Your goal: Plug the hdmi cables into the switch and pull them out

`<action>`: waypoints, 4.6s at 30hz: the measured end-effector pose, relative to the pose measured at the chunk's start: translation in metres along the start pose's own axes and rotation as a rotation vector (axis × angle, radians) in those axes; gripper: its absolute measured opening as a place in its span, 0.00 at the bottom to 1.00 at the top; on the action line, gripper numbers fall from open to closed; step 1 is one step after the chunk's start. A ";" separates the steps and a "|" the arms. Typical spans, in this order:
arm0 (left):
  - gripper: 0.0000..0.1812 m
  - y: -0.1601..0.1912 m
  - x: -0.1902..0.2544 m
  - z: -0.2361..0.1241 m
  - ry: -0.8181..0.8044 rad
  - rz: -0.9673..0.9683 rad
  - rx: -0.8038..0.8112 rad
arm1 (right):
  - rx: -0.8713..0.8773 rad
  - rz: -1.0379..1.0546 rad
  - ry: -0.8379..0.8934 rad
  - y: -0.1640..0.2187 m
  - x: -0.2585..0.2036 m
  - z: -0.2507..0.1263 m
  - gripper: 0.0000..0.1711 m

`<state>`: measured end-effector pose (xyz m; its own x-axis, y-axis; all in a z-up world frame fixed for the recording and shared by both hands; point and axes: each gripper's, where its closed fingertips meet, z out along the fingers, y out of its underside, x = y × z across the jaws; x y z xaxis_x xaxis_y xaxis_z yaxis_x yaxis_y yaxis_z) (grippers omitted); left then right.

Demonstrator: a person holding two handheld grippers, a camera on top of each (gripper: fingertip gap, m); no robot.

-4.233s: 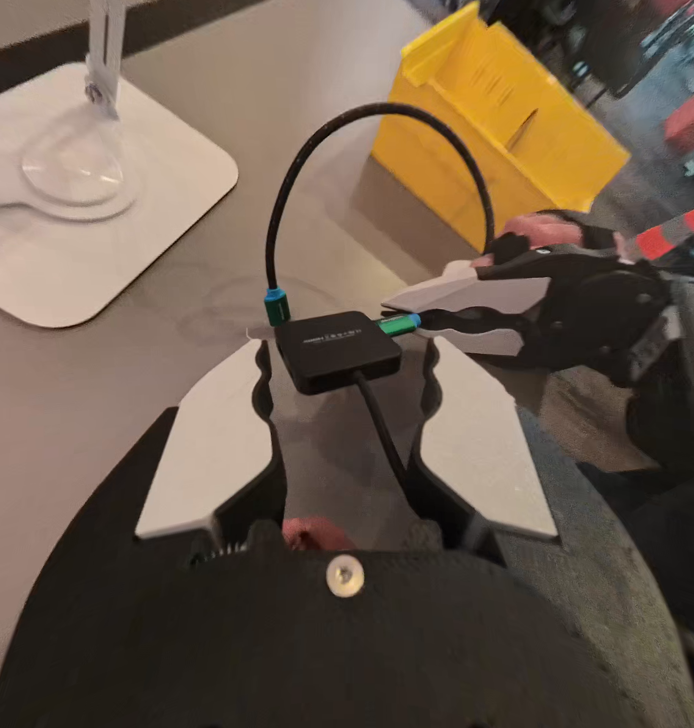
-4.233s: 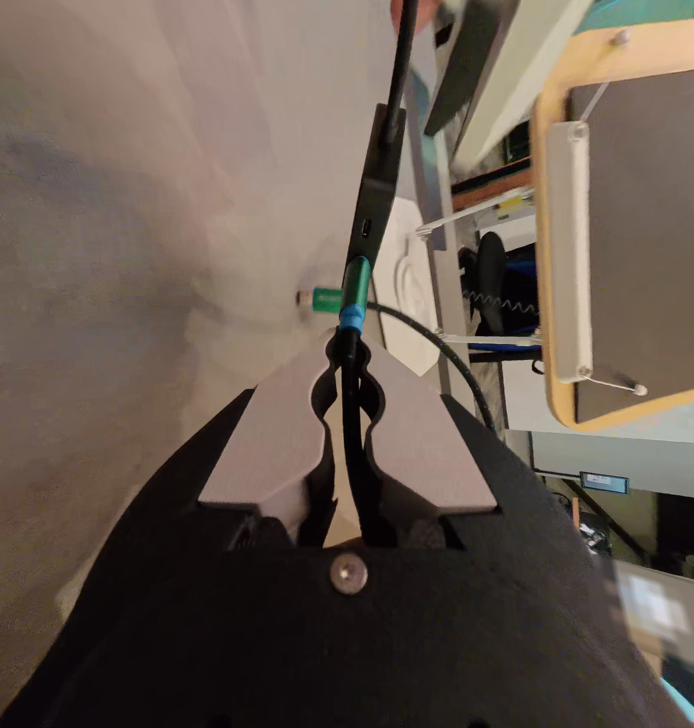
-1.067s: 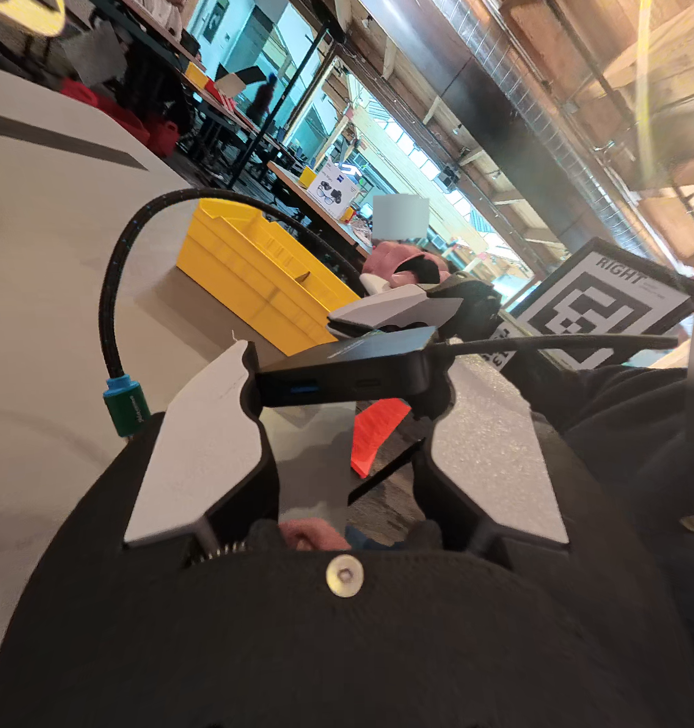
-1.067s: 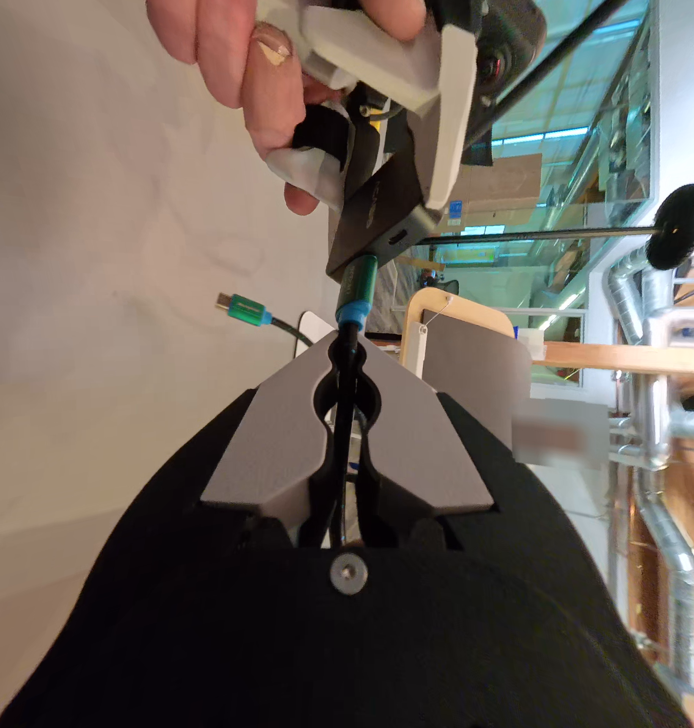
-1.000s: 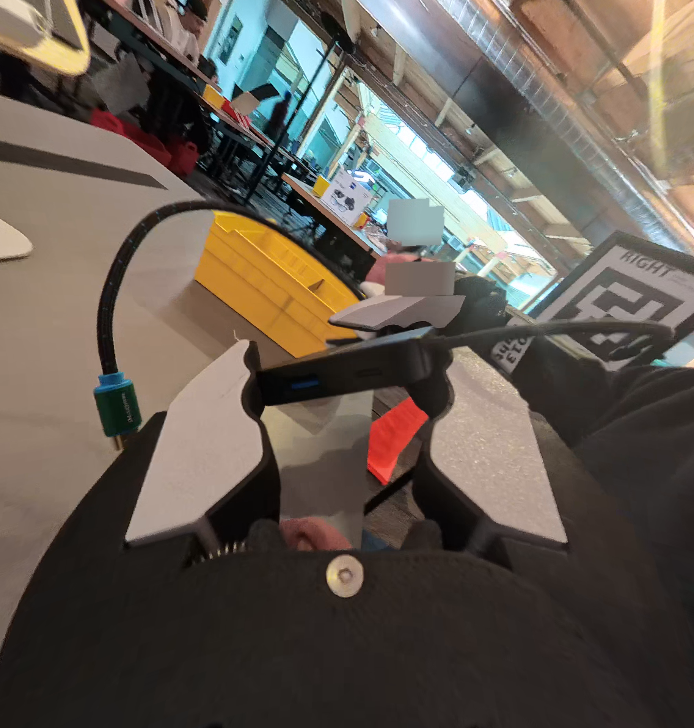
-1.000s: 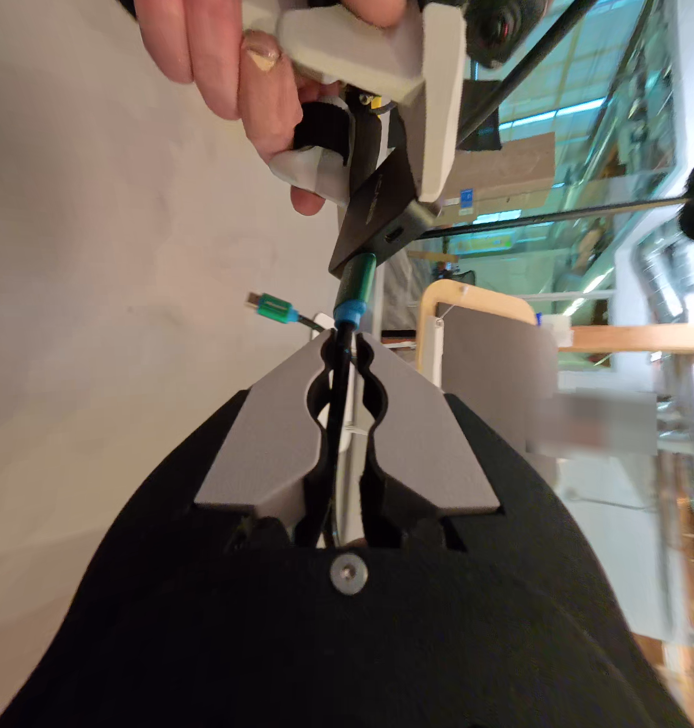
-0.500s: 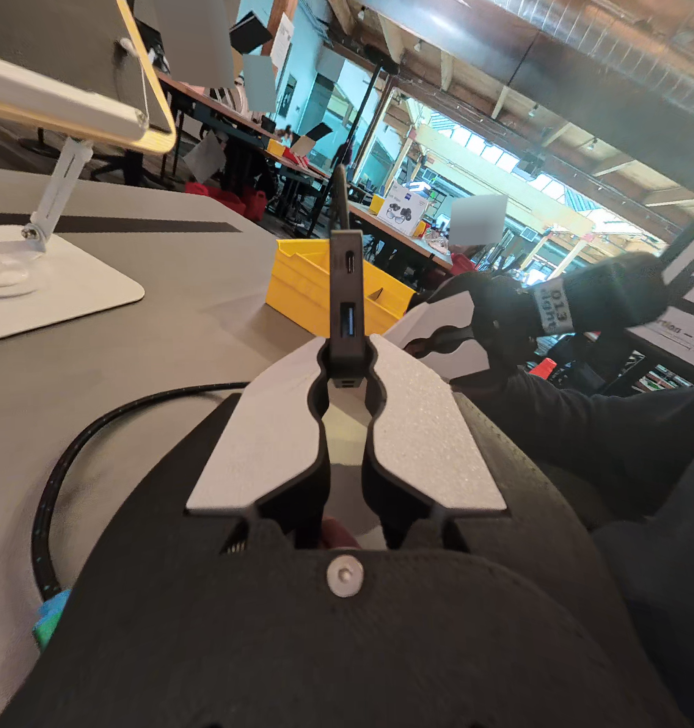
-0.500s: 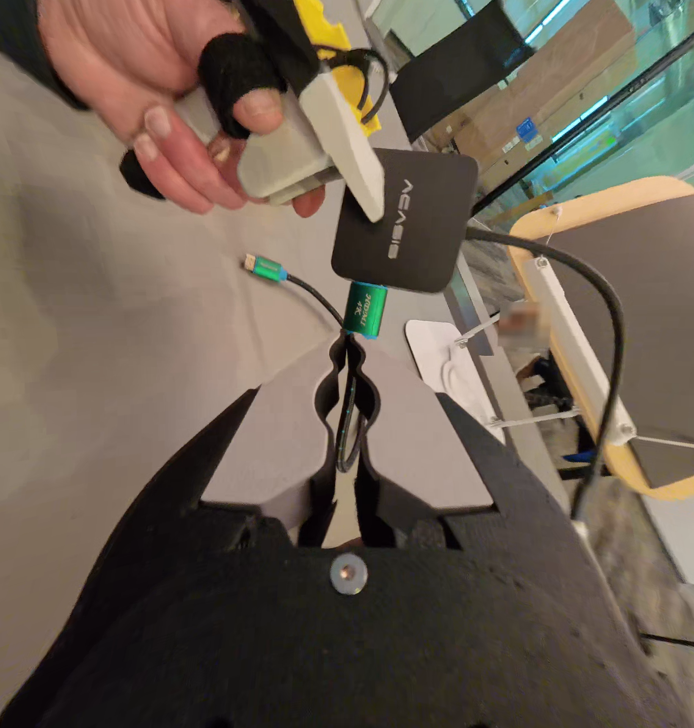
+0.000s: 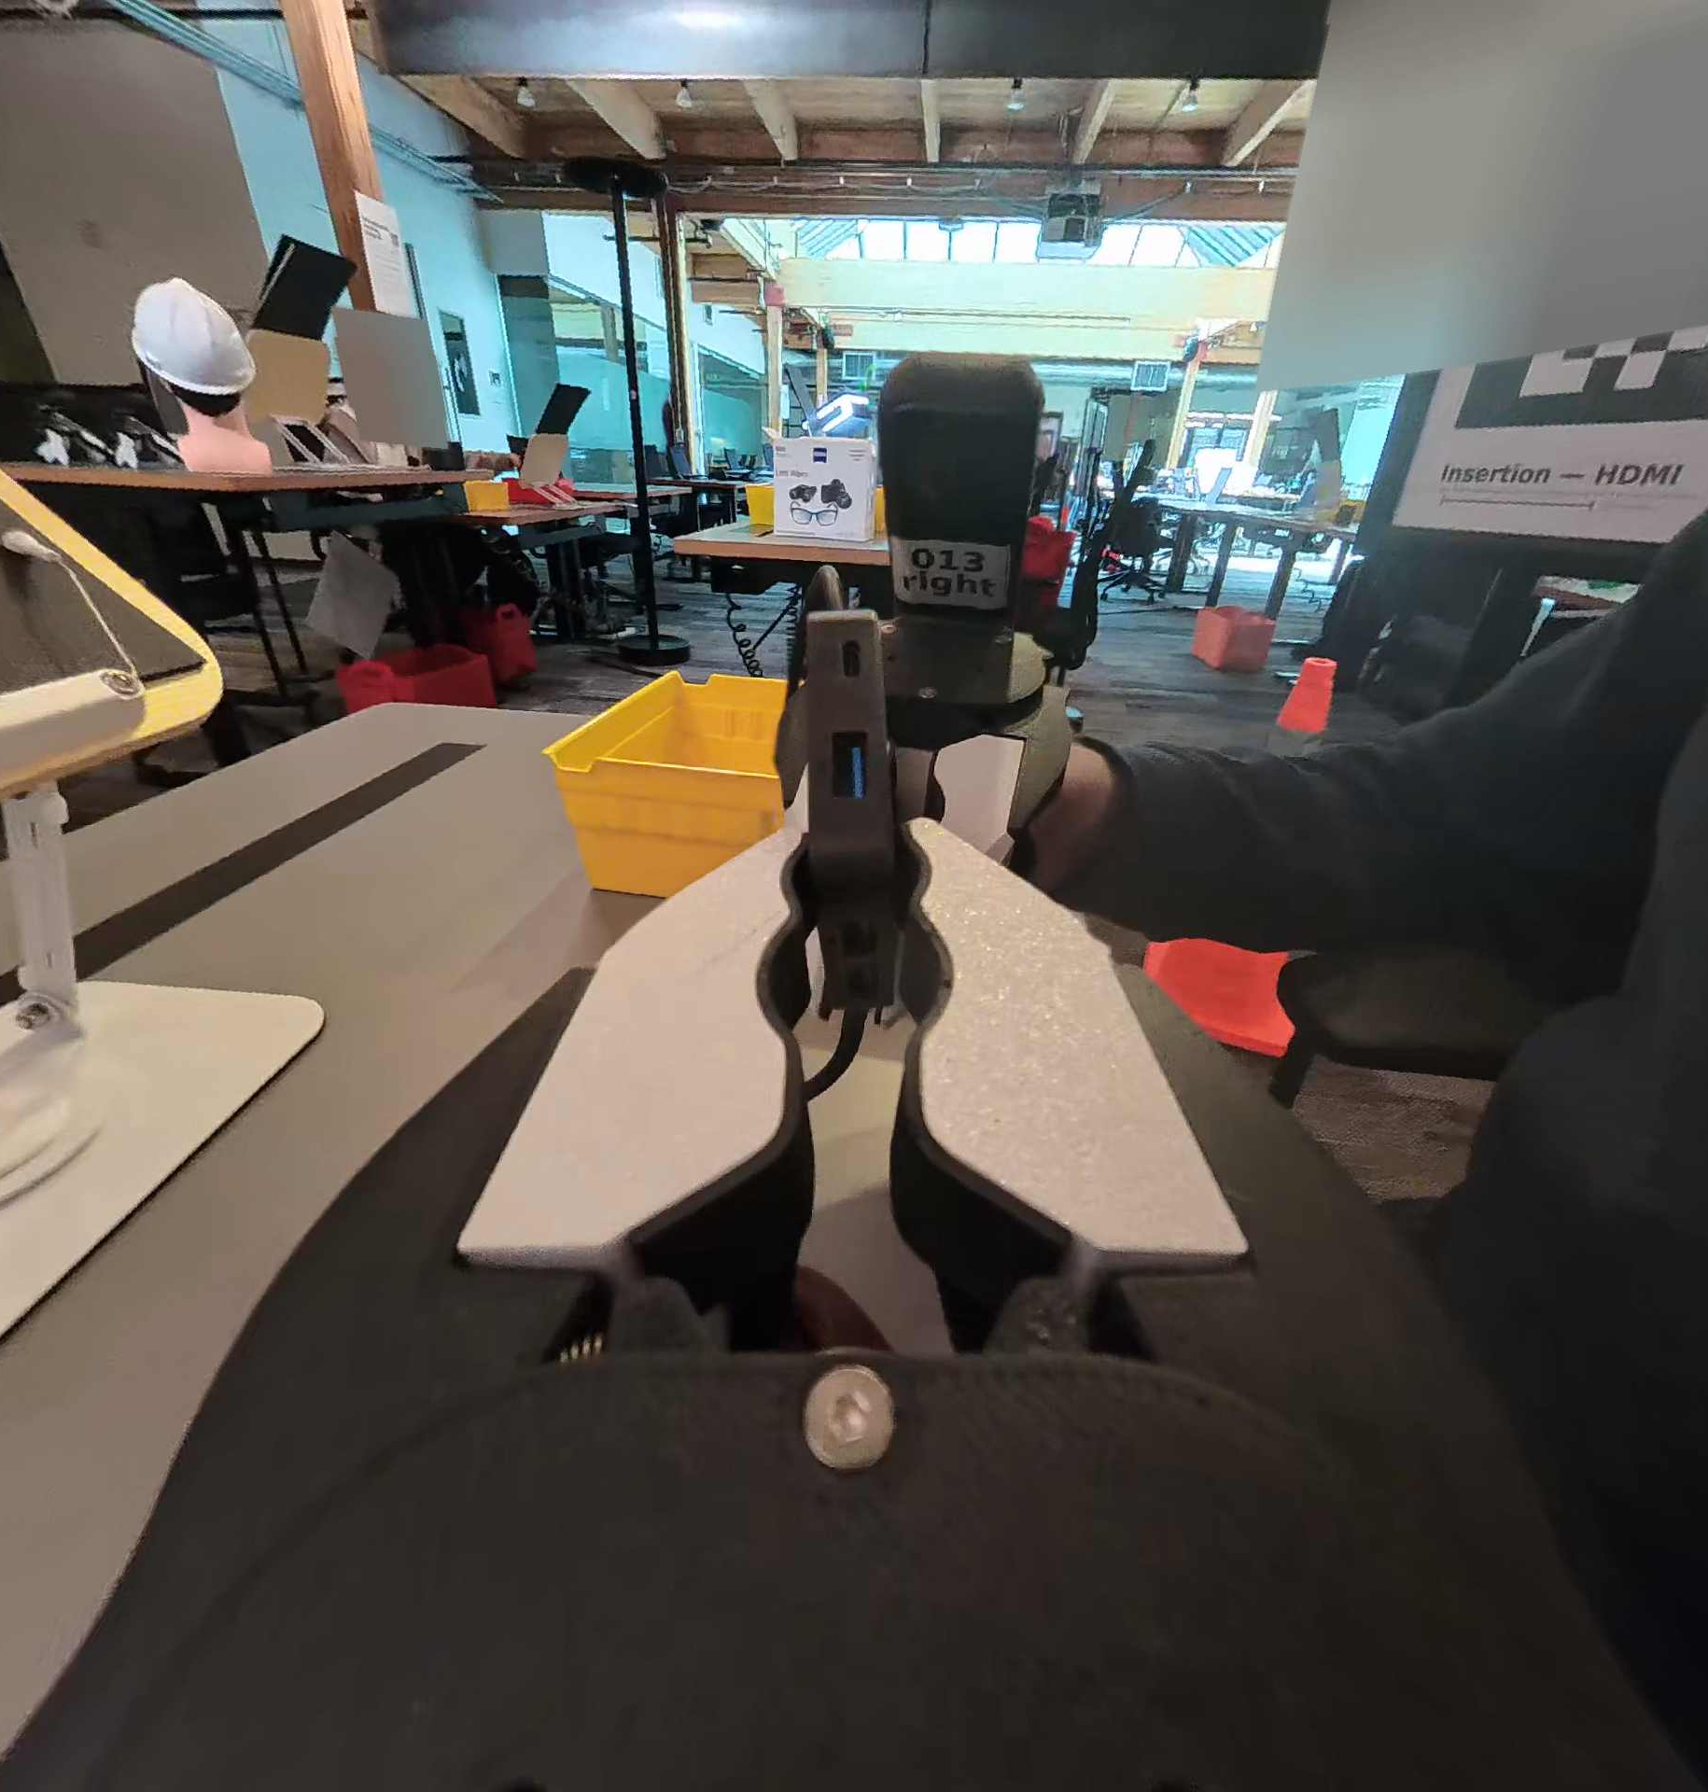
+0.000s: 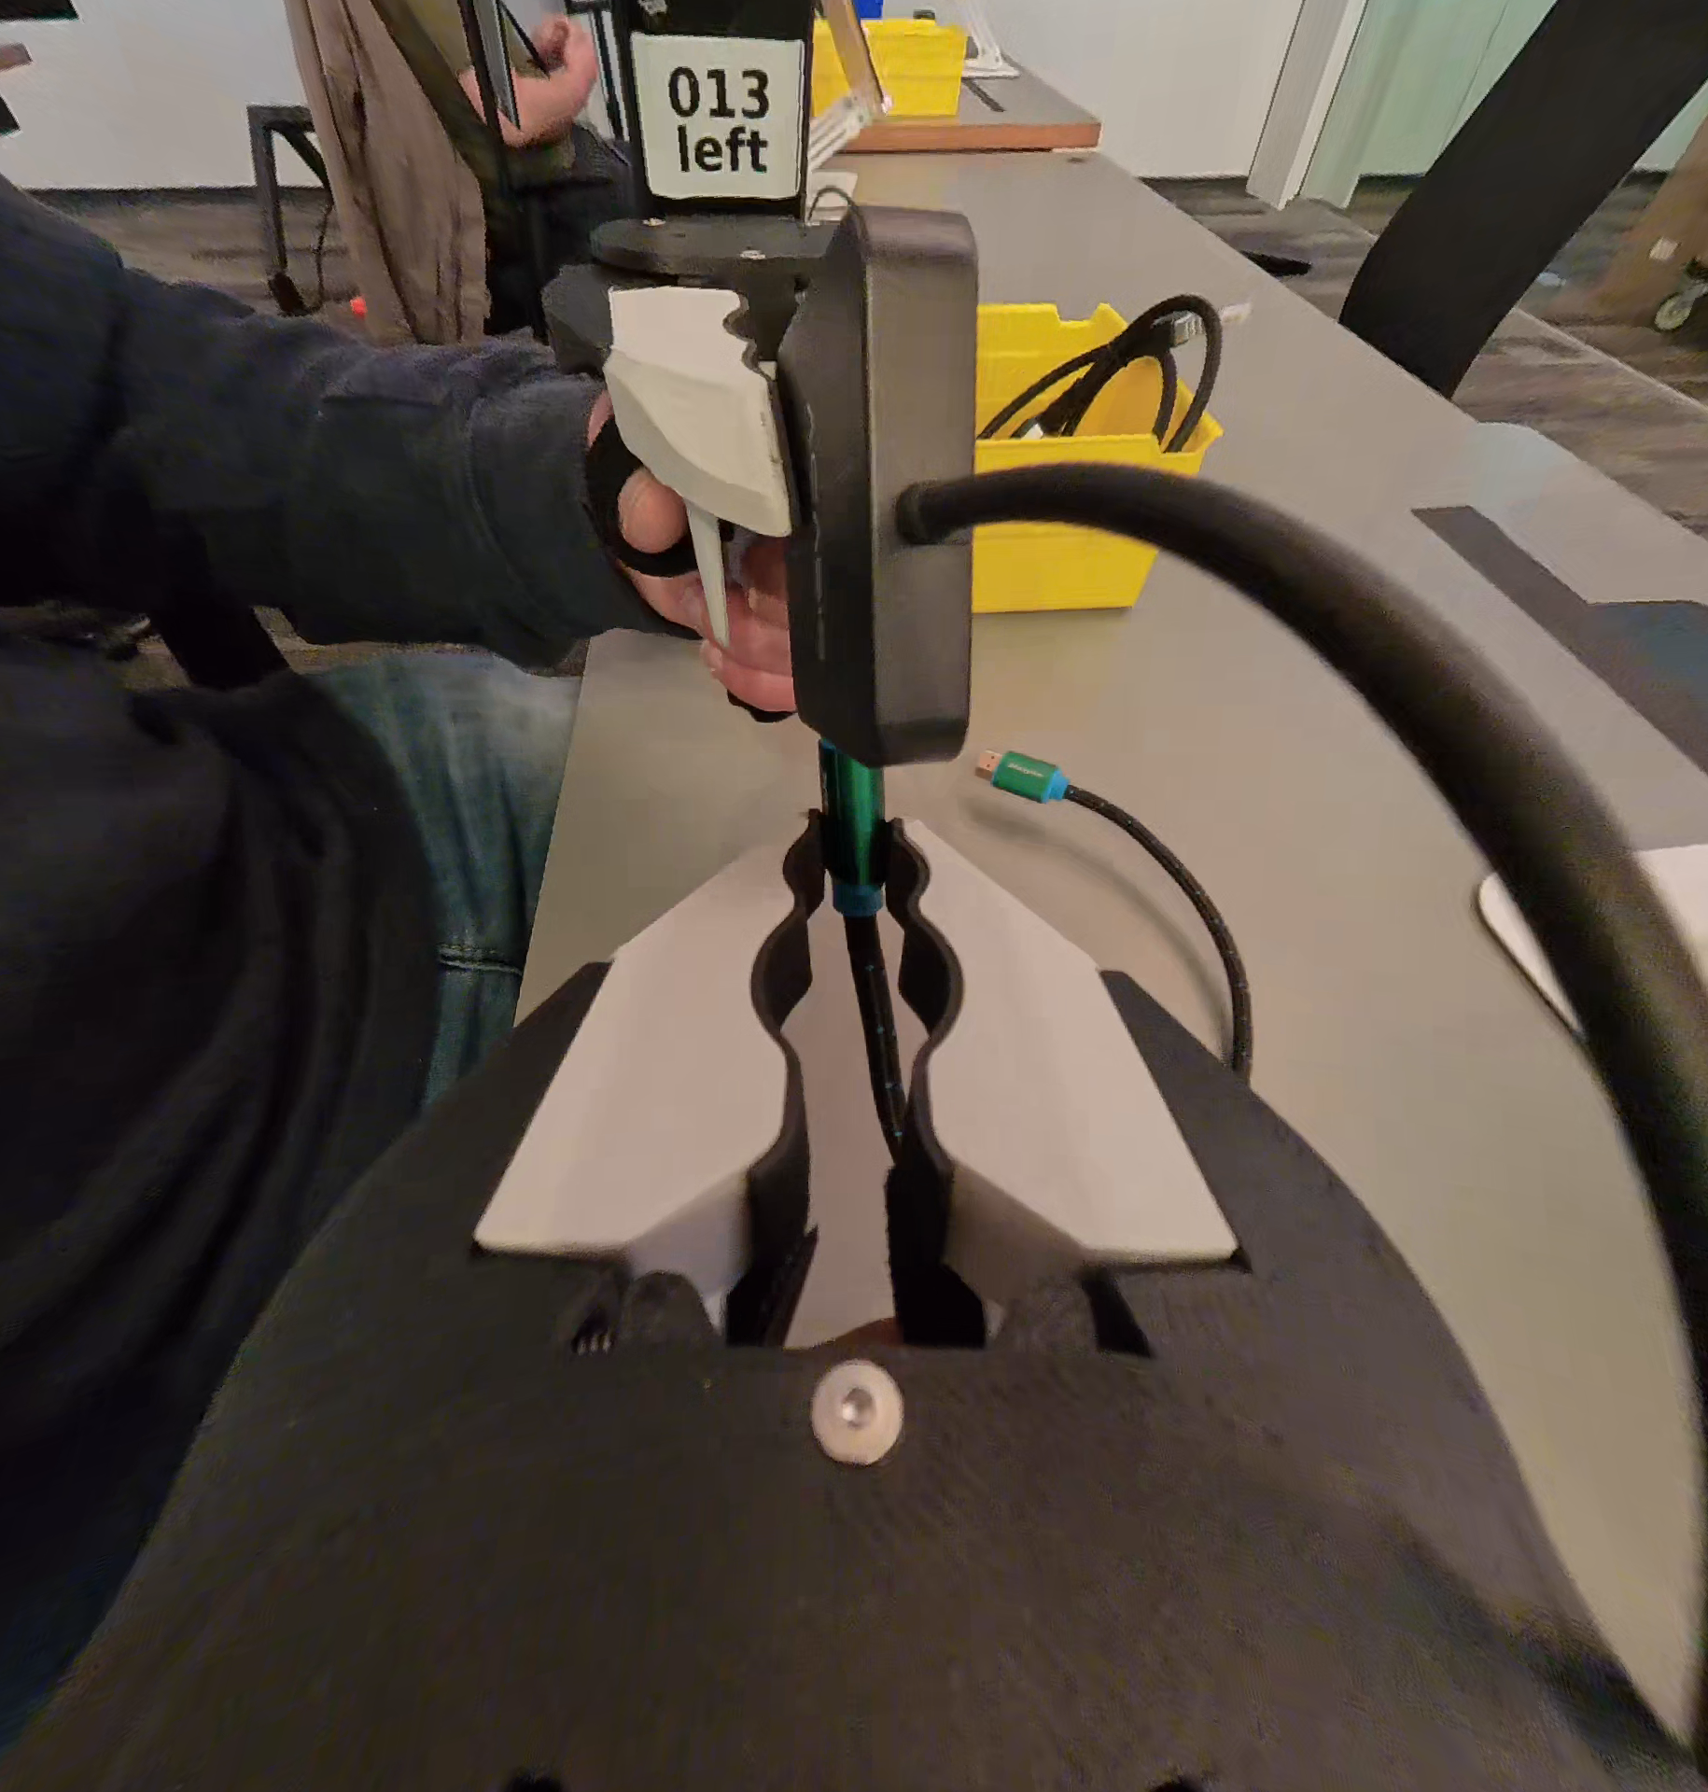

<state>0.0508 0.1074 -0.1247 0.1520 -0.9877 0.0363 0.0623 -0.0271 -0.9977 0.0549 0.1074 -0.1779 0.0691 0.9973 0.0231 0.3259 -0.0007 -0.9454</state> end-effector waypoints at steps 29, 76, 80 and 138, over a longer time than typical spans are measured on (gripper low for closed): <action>0.60 0.071 0.003 -0.004 0.229 -0.302 -1.175 | -0.610 -1.241 0.667 -0.011 0.030 -0.011 0.05; 0.41 0.023 0.009 0.003 0.277 -0.071 -0.651 | 0.540 0.146 -0.065 -0.062 0.008 -0.011 0.13; 0.41 0.024 0.014 0.006 0.295 -0.064 -0.652 | 0.535 0.148 -0.098 -0.060 0.004 -0.009 0.12; 0.41 0.023 0.003 -0.039 0.093 -0.026 -0.398 | 0.495 0.354 0.431 -0.031 0.001 -0.234 0.11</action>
<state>0.0140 0.0976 -0.1494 0.0645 -0.9951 0.0744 -0.3247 -0.0915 -0.9414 0.2660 0.0915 -0.0727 0.4875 0.8268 -0.2807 -0.2401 -0.1821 -0.9535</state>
